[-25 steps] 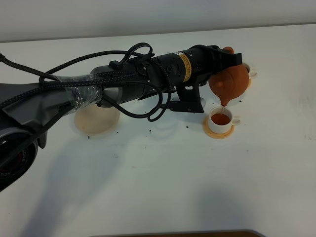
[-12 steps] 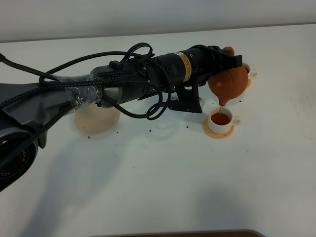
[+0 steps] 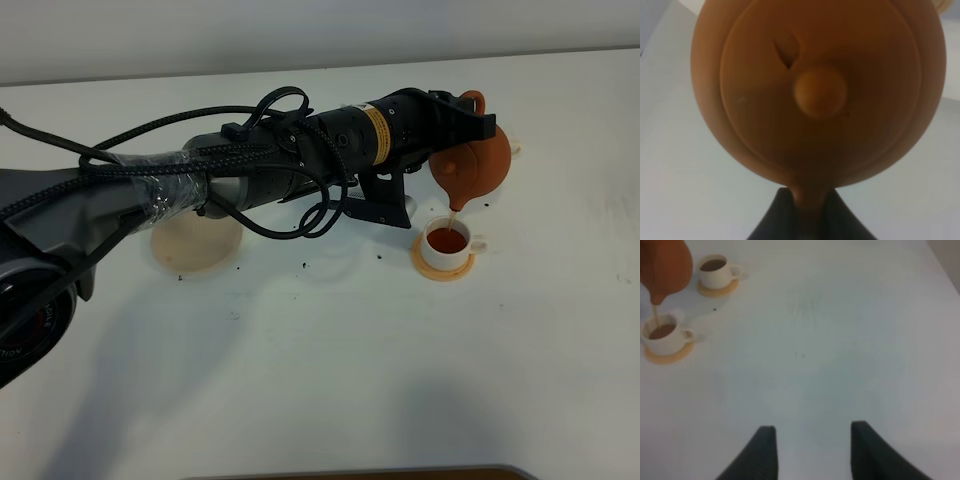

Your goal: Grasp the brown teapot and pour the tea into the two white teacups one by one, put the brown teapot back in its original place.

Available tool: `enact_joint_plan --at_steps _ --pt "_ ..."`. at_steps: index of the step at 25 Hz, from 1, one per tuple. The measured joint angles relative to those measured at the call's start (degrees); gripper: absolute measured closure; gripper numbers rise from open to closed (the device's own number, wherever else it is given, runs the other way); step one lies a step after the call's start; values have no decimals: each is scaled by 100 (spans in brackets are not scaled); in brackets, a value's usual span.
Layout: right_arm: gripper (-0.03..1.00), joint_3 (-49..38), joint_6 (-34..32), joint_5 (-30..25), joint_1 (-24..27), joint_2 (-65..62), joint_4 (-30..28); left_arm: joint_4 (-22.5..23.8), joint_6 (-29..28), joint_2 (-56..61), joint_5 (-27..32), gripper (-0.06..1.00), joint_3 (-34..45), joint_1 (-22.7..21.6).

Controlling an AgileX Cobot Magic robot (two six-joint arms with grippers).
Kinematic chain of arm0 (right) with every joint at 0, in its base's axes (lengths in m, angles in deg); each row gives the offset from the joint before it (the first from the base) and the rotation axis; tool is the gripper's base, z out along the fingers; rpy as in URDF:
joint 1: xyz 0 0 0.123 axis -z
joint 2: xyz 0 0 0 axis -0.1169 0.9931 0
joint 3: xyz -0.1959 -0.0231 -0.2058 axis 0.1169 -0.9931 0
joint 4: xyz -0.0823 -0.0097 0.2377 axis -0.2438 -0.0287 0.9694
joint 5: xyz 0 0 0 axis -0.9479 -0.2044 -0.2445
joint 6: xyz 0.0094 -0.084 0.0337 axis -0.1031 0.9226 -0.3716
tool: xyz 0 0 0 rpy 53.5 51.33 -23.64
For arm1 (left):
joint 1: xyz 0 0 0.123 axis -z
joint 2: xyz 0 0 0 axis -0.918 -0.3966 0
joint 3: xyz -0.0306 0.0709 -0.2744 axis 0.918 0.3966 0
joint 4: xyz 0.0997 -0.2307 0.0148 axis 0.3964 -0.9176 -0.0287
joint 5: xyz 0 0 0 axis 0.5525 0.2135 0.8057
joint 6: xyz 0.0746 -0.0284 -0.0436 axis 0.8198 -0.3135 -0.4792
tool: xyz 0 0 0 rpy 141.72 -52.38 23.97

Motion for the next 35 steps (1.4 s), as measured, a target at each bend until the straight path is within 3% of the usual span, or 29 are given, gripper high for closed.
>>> enact_joint_plan --at_steps 35 --pt "59 0 0 0 0 0 0 0 162 0 -162 80 0 0"
